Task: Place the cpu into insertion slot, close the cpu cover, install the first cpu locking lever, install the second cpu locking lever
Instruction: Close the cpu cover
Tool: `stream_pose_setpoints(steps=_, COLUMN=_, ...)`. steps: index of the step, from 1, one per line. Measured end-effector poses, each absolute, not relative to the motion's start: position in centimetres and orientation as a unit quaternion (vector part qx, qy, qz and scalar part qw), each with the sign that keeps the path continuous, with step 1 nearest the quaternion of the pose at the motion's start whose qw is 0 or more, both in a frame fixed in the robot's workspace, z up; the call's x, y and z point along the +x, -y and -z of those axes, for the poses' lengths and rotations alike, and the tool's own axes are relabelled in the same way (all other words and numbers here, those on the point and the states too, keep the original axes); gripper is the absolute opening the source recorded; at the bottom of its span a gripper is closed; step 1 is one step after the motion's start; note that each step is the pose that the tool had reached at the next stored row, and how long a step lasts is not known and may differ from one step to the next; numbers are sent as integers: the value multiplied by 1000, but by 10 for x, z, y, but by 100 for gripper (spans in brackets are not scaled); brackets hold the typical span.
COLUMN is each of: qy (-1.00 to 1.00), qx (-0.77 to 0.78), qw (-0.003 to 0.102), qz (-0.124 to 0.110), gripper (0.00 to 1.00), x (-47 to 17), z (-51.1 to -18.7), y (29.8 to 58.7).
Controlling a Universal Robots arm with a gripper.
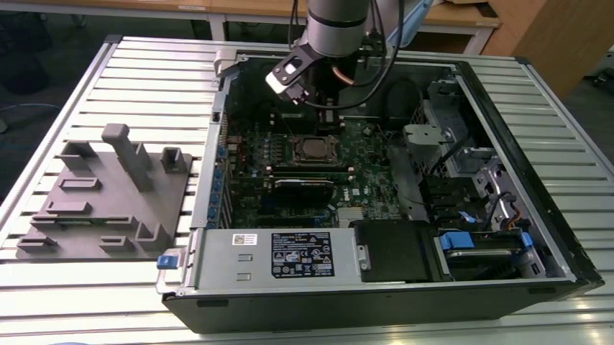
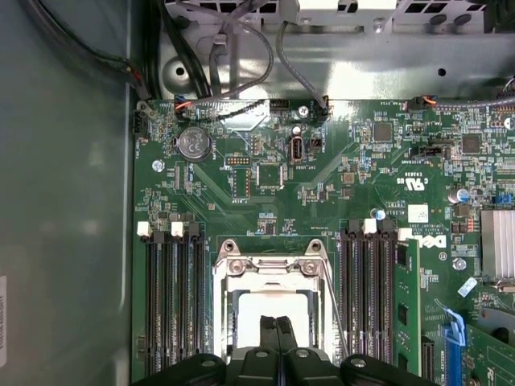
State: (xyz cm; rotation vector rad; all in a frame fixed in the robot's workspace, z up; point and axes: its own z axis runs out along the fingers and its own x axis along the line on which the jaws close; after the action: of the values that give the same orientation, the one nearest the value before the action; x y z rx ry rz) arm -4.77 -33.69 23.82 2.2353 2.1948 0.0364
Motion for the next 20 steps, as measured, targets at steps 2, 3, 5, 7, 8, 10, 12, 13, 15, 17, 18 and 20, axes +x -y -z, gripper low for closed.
stream_pose_setpoints(steps=2, qy=-701, qx=713, qw=4, qz=-12, gripper=11, x=-49, z=-238, y=337)
stream_pose_setpoints(steps=3, qy=-701, qx=713, qw=4, qz=-12, gripper=11, x=-51, z=-238, y=337)
stream_pose_setpoints(steps=5, qy=-701, qx=714, qw=5, qz=-12, gripper=11, x=-54, z=-238, y=337)
stream_pose_setpoints(steps=7, qy=-701, qx=713, qw=5, qz=-12, gripper=11, x=-55, z=-238, y=337)
stream_pose_setpoints(steps=8, qy=-701, qx=713, qw=5, qz=-12, gripper=11, x=-55, z=-238, y=337)
stream_pose_setpoints(steps=10, qy=-701, qx=713, qw=5, qz=-12, gripper=11, x=-56, z=-238, y=337)
stream_pose_setpoints(steps=12, qy=-701, qx=713, qw=5, qz=-12, gripper=11, x=-57, z=-237, y=337)
stream_pose_setpoints(steps=13, qy=-701, qx=713, qw=5, qz=-12, gripper=11, x=-58, z=-237, y=337)
stream_pose_setpoints(steps=15, qy=-701, qx=713, qw=5, qz=-12, gripper=11, x=-58, z=-237, y=337)
stream_pose_setpoints(steps=17, qy=-701, qx=713, qw=4, qz=-12, gripper=11, x=-58, z=-237, y=337)
stream_pose_setpoints(steps=18, qy=-701, qx=714, qw=4, qz=-11, gripper=11, x=-58, z=-237, y=337)
stream_pose_setpoints(steps=20, qy=-701, qx=713, qw=4, qz=-11, gripper=11, x=-58, z=-237, y=337)
